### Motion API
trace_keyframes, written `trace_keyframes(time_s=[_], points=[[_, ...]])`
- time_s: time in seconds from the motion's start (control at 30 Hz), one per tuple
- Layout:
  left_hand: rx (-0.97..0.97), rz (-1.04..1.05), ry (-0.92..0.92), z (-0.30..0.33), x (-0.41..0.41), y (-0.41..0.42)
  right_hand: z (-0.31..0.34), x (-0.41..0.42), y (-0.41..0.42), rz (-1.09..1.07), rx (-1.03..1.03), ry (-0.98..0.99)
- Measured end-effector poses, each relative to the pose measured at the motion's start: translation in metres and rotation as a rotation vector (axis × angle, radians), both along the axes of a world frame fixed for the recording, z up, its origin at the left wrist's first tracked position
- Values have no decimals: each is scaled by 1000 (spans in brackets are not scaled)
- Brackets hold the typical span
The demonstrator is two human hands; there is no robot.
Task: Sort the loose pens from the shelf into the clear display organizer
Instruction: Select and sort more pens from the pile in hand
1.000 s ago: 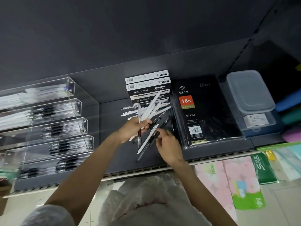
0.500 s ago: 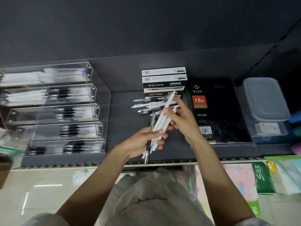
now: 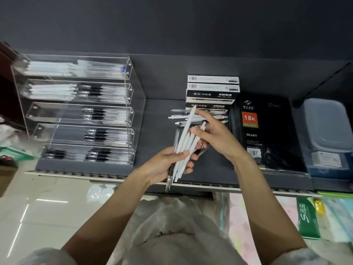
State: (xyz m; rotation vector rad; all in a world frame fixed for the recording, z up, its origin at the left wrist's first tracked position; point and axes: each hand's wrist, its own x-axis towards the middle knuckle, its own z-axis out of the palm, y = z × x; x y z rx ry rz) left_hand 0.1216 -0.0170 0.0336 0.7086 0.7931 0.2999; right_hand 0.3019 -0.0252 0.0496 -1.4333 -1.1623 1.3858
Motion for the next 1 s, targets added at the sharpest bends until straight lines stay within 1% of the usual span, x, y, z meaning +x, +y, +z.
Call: trace_keyframes(time_s=[0.07, 0.17, 0.23, 0.27, 0.3, 0.37, 0.4, 0.43, 0.57, 0.6, 0.67, 0.73, 0.83, 0.9, 1.0], points=[[-7, 33, -34, 1, -2, 0, 0, 0, 0, -47, 11, -23], [8, 28, -86, 3, -7, -2, 4, -5, -1, -54, 29, -141], [16, 60, -132, 2, -13, -3, 9, -7, -1, -68, 46, -155], [10, 104, -159, 1, -17, -2, 12, -5, -1, -140, 77, -142], [-3, 166, -185, -1, -20, -1, 16, -3, -1, -276, 130, -116], [-36, 318, -236, -5, -28, 2, 27, -5, -6, -620, 263, -30], [-48, 389, -266, -5, -31, 3, 31, -12, -9, -726, 310, 23], [-51, 448, -294, -4, -33, 4, 33, -25, -12, -758, 338, 55], [-24, 564, -364, 4, -36, 9, 9, -96, -22, -627, 303, -13], [-16, 582, -369, 4, -37, 10, 3, -109, -25, -610, 310, -56], [-26, 618, -372, 5, -43, 14, -8, -125, -28, -557, 417, -235], [-74, 653, -392, 4, -51, 17, -19, -134, -30, -436, 542, -452], [-137, 683, -444, 1, -64, 18, -26, -147, -29, -271, 586, -670], [-134, 704, -460, -1, -71, 19, -24, -157, -30, -206, 578, -721], [-50, 776, -454, -2, -80, 24, -15, -171, -35, -238, 564, -735]])
